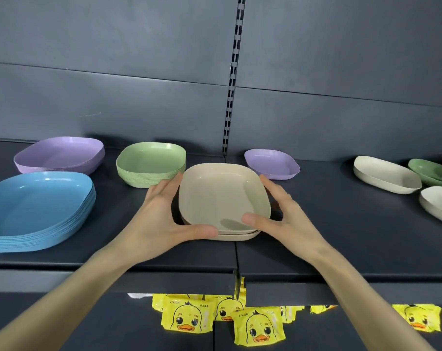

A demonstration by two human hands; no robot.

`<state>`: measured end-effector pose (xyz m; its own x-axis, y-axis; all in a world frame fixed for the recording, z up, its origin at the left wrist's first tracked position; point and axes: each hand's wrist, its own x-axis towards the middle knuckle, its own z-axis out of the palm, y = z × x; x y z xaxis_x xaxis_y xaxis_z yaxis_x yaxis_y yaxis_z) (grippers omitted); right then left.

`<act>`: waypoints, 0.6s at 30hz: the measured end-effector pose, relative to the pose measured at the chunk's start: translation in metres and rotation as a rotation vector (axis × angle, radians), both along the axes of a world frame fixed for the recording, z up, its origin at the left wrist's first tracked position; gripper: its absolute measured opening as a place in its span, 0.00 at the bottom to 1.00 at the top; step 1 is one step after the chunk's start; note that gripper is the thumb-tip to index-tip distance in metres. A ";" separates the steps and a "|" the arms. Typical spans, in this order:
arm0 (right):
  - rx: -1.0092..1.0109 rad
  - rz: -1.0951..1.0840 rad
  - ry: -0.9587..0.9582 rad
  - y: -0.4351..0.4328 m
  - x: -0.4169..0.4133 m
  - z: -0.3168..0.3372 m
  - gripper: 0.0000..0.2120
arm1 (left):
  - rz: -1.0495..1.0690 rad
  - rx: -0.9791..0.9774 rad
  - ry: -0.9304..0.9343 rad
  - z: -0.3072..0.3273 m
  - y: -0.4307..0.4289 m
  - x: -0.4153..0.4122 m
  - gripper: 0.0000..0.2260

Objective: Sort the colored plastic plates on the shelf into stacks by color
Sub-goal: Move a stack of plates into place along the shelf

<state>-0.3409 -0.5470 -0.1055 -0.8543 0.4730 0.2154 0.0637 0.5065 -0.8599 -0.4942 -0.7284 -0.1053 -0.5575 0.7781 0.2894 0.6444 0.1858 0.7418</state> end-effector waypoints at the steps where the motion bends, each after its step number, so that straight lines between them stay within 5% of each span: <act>1: 0.000 0.015 0.001 0.000 0.000 -0.001 0.35 | 0.001 0.004 -0.028 -0.002 0.000 -0.001 0.45; 18: 0.038 0.009 -0.014 0.005 -0.001 -0.007 0.35 | -0.112 0.043 -0.098 -0.010 0.005 -0.004 0.35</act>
<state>-0.3420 -0.5424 -0.1122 -0.8617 0.4569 0.2209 0.0712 0.5398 -0.8388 -0.4986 -0.7236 -0.1152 -0.4955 0.8250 0.2718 0.5832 0.0841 0.8079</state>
